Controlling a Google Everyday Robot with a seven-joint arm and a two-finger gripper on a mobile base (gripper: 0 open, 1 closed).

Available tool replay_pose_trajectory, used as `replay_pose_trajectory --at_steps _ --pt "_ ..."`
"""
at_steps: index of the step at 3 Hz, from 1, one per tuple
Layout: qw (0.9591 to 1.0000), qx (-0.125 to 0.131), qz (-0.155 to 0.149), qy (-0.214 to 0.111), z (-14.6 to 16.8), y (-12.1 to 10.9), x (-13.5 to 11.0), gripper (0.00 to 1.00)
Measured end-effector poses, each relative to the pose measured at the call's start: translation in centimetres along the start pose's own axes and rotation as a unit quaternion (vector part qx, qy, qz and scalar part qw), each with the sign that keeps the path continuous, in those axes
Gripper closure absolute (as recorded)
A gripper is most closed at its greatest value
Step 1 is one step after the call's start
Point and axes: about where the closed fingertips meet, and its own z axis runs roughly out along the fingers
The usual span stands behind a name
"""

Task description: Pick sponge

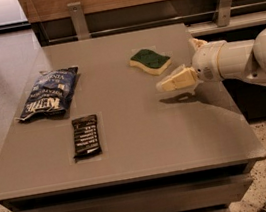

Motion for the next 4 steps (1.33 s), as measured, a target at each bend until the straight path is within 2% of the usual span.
replay_pose_trajectory --at_steps 1,2,3,4 --pt "0.9999 -0.008 -0.002 -0.012 0.7 -0.8 -0.4 0.0" --pt "0.9986 -0.037 -0.002 -0.038 3.0 -2.6 -0.9 0.0" --pt "0.9962 -0.06 0.011 -0.062 5.3 -4.4 -1.3 0.0" --pt "0.995 -0.067 0.032 -0.067 7.6 -4.9 -0.8 0.0"
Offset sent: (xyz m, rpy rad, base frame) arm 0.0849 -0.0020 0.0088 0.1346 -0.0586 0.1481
